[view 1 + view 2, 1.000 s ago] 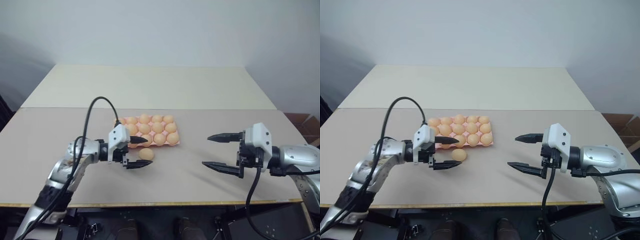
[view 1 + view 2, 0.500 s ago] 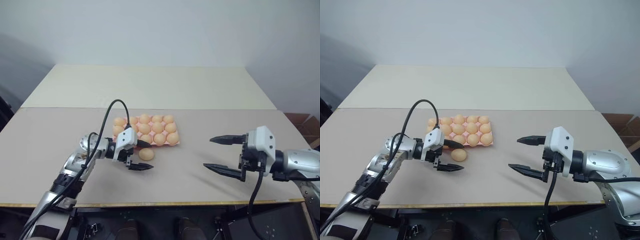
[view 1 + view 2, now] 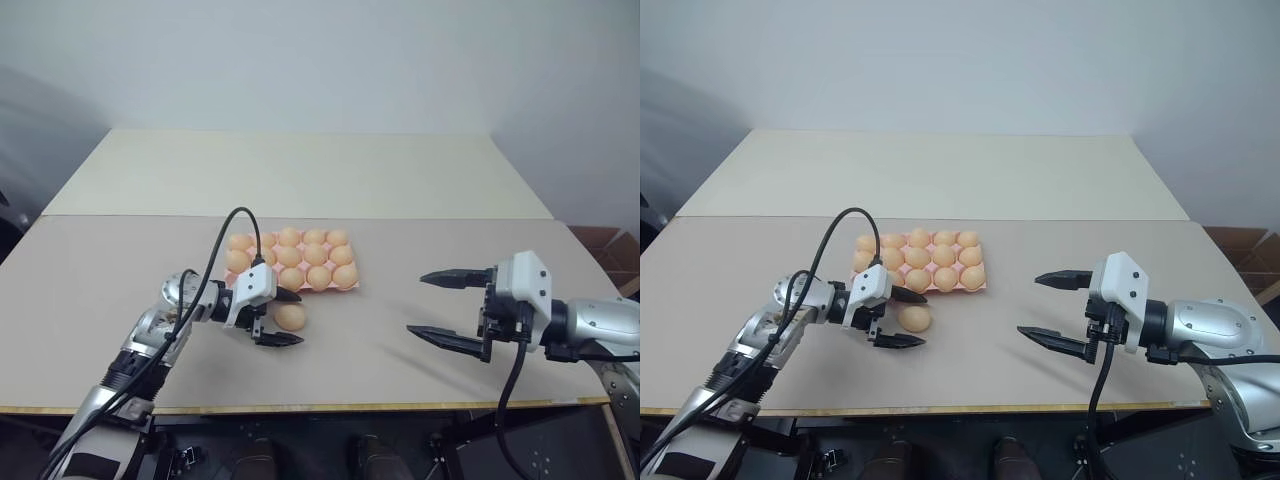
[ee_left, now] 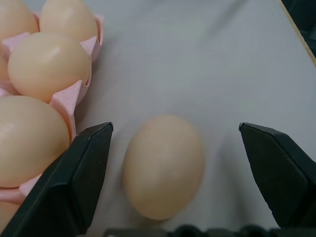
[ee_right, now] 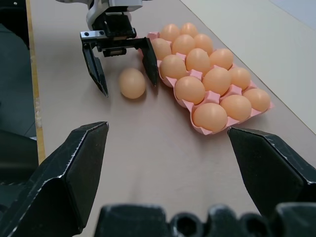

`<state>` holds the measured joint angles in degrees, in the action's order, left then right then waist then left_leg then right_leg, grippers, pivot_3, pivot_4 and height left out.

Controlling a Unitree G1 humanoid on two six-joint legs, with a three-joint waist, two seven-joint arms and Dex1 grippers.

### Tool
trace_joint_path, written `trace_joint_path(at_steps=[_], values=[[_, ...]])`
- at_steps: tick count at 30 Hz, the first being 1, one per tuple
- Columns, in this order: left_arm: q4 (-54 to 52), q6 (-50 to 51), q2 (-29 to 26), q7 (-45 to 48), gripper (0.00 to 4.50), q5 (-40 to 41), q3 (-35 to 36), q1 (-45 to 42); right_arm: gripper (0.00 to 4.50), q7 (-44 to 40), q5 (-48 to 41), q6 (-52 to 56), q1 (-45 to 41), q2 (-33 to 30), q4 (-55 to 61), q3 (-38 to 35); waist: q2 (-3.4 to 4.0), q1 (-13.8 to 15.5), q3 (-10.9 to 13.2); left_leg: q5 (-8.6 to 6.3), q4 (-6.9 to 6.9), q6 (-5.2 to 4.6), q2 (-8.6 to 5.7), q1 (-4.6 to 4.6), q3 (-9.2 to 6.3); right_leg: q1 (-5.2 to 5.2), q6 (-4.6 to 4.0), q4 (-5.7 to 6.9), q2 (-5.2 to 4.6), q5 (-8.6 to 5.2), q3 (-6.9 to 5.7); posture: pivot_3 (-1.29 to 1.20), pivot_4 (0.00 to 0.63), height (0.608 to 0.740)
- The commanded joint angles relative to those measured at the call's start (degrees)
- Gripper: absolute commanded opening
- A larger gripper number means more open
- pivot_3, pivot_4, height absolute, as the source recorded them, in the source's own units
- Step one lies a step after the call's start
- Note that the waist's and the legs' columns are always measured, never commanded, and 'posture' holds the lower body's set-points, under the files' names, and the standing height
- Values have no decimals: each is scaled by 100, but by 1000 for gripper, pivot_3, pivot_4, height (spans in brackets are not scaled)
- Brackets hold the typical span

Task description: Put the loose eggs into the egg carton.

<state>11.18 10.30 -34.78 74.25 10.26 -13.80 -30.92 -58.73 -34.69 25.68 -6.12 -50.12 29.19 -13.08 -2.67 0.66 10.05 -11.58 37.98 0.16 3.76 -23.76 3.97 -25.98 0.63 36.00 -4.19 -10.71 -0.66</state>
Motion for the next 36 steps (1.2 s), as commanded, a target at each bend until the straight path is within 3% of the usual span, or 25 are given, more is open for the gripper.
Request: trace_joint_path(at_steps=[1, 7, 16, 20, 28, 36], values=[[-11, -75, -87, -21, 3855, -166, -53, -52, 4500, 5, -77, -73, -99, -80, 143, -176, 0, 0, 0, 0, 0, 0, 0, 0, 0, 0, 0, 0, 0, 0, 0, 0, 150, 740], [-142, -70, -132, 46, 2033, -90, 61, 15, 4500, 18, -49, -87, -169, -72, 100, -141, 0, 1, 0, 0, 0, 0, 0, 0, 0, 0, 0, 1, 0, 0, 0, 0, 150, 740], [-813, 822, -349, -171, 2033, 1132, 1299, 87, 4500, -15, -26, -108, -264, -50, 8, -105, 0, -15, 0, 0, 0, 0, 1, 1, -1, 0, 0, 1, 0, 0, 0, 0, 150, 740], [-762, 1069, -579, -669, 2033, 1118, 1743, 175, 4500, -30, -31, -115, -271, -36, -6, -82, 0, -17, 0, 0, 0, 0, 1, 3, -1, 0, 1, 3, 0, 0, 0, 0, 150, 740], [-575, 774, -1149, -878, 2033, 817, 1953, 669, 4500, -86, -36, -133, -365, -35, -90, -35, 0, -4, 0, 0, 0, 0, 2, 3, 0, 0, 0, 1, -1, 0, -2, 0, 150, 740], [-355, 642, -986, -1211, 2033, 544, 1713, 619, 4500, -117, -19, -127, -451, -31, -134, -5, 0, 5, 0, 0, 0, 0, 2, 1, 1, 0, 0, 1, -3, 0, -4, 0, 150, 740]])
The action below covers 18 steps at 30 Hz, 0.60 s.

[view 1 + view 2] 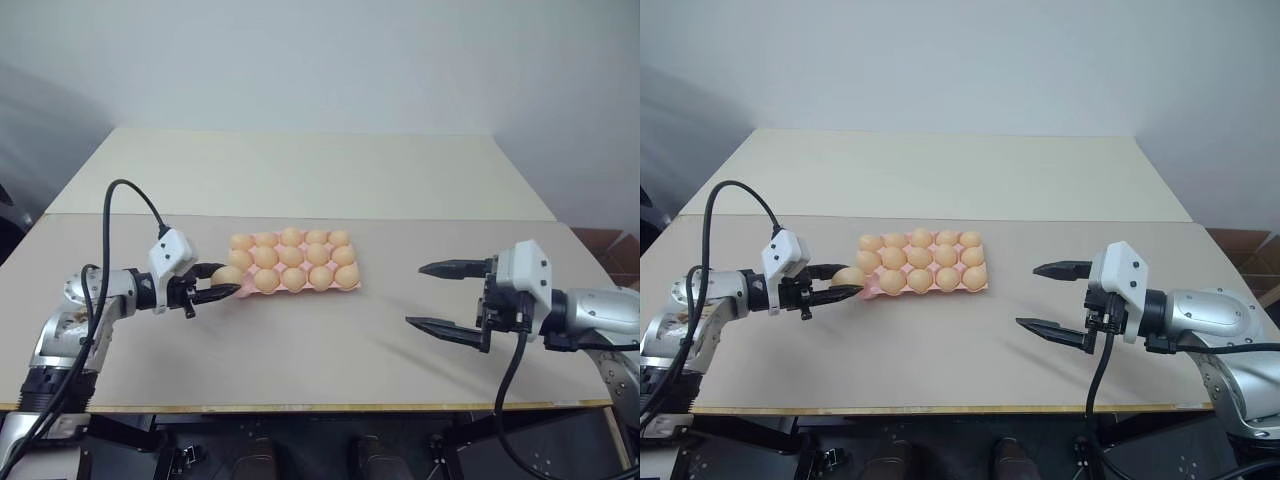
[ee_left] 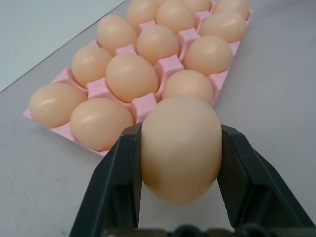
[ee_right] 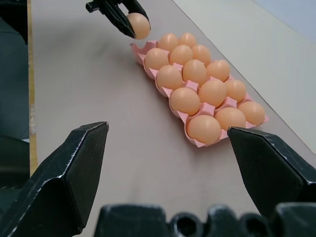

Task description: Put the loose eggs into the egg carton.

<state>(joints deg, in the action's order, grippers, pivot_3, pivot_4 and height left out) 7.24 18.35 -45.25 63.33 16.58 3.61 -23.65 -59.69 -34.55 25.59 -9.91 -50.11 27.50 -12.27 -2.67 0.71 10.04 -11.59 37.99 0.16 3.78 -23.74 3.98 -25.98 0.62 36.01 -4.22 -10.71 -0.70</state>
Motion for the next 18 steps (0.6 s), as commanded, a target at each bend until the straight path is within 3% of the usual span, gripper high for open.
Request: trace_joint_path(at_steps=[1, 9, 12, 17, 18], values=[[83, -182, 89, -141, 2033, -104, -42, -141, 4500, -21, -34, -116, -72, -30, 37, -89, 0, 0, 0, 0, 0, 0, 0, 0, 0, 0, 0, 0, 0, 0, 0, 0, 150, 740], [346, -248, 264, -225, 2033, -174, -168, -431, 4500, 9, -48, -94, -45, -32, 86, -114, 0, 0, 0, 0, 0, 0, 0, -1, 0, 0, 0, 0, 1, 1, 0, 0, 150, 740], [336, -105, 238, -205, 2788, -131, -151, -482, 4500, 24, -55, -88, -20, -31, 109, -136, 0, -7, 0, 0, 0, 0, 0, -1, 0, 0, 0, 1, 1, 1, 0, 0, 150, 740], [190, -78, 113, -188, 4408, -48, 12, -416, 4500, 38, -75, -90, -7, -22, 121, -152, 0, -11, 0, 0, 0, 0, 0, 0, 0, 0, 0, 2, 1, 1, 1, 0, 150, 740], [154, -101, 84, -206, 4461, -38, 58, -380, 4500, 37, -73, -94, -7, -22, 119, -151, 0, -12, 0, 0, 0, 0, 0, 0, 0, 0, 0, 2, 1, 1, 1, 0, 150, 740]])
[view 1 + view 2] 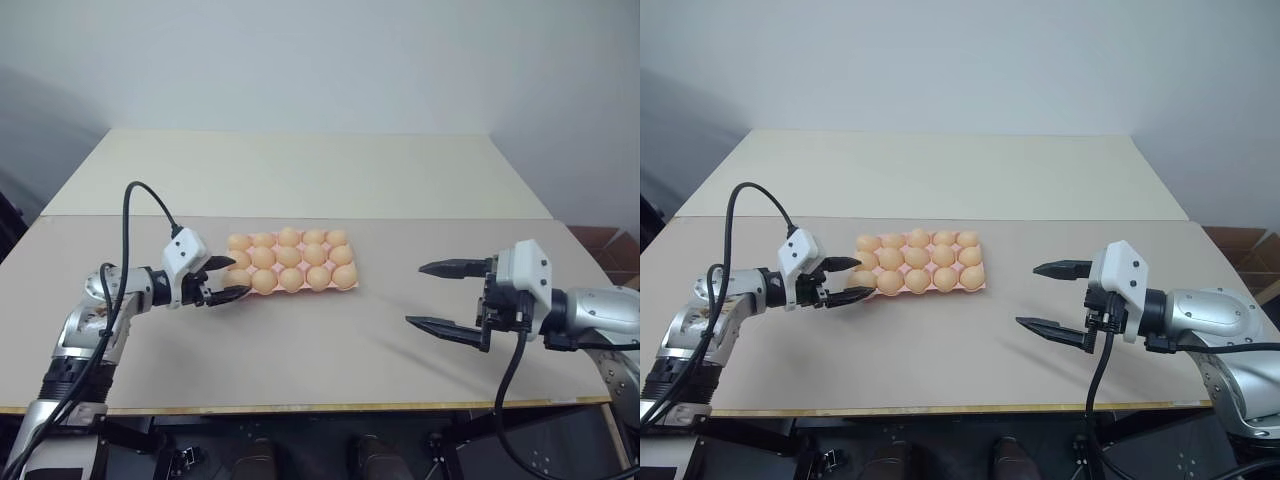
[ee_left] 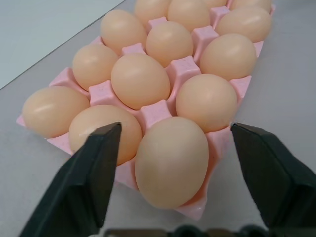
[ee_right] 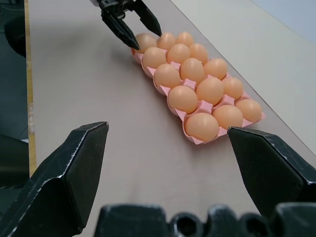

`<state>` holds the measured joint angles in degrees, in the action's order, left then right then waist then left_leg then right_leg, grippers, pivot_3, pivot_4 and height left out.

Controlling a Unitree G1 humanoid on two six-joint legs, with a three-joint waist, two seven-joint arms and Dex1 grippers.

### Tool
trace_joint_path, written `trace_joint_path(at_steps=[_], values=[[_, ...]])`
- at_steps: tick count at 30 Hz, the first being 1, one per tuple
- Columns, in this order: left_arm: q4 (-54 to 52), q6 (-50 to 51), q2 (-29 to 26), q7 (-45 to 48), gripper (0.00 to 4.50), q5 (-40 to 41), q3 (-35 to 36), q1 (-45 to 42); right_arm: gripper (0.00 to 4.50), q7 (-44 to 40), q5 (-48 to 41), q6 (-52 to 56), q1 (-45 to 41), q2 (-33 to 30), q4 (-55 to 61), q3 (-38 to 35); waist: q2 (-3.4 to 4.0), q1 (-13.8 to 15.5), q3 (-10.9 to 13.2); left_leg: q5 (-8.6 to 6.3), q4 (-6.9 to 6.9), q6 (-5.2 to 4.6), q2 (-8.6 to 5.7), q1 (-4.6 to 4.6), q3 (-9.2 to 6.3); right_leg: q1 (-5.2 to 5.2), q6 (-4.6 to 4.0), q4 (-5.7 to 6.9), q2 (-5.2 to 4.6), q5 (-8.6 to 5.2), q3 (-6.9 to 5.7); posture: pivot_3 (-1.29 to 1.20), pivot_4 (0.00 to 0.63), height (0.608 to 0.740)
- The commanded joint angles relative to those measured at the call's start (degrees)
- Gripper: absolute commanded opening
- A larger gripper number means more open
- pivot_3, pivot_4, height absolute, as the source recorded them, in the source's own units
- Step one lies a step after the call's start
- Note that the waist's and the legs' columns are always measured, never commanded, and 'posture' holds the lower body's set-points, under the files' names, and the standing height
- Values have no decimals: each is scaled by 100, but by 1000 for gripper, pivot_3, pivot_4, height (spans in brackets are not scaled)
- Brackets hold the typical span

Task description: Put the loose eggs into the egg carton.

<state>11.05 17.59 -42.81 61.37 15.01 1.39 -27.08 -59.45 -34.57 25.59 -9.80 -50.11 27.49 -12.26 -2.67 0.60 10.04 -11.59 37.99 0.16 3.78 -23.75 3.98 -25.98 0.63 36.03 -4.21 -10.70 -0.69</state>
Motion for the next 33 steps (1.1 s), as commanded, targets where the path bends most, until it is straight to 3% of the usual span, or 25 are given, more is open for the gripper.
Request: trace_joint_path(at_steps=[1, 9, 16, 23, 33], values=[[-261, -54, -185, -34, 4461, 119, 314, 0, 4500, 12, -71, -96, -15, -23, 122, -153, 0, -1, 0, 0, 0, 0, 0, 0, 0, 0, 0, 0, 0, 0, 0, 0, 150, 740], [-1144, 127, -723, 309, 4461, 704, 1031, 827, 4500, -86, -78, -128, -48, -40, 29, -142, 0, -16, 0, 0, 0, 0, 3, 0, 1, -2, -1, 0, -1, -1, 0, 0, 150, 740], [-2118, 746, -1296, 857, 4461, 1606, 2333, 2326, 4500, -329, -32, -210, -160, -79, -229, -75, 1, -42, 0, -1, -1, 1, 5, 0, 5, -8, -15, -2, -4, -10, 1, 0, 150, 740], [-3161, 1254, -972, 317, 4461, 1982, 3139, 3539, 4500, -510, -9, -266, -204, -102, -387, -53, 1, 3, 0, -1, -1, 2, 5, 4, 5, -6, -36, -2, -8, -23, -2, 0, 150, 740], [-3543, 1453, -918, 47, 4461, 2155, 3468, 3985, 4500, -622, 49, -315, -206, -106, -528, -52, 1, -2, 0, -1, -2, 2, 6, 2, 6, -8, -37, -3, -5, -24, -1, 0, 150, 740]])
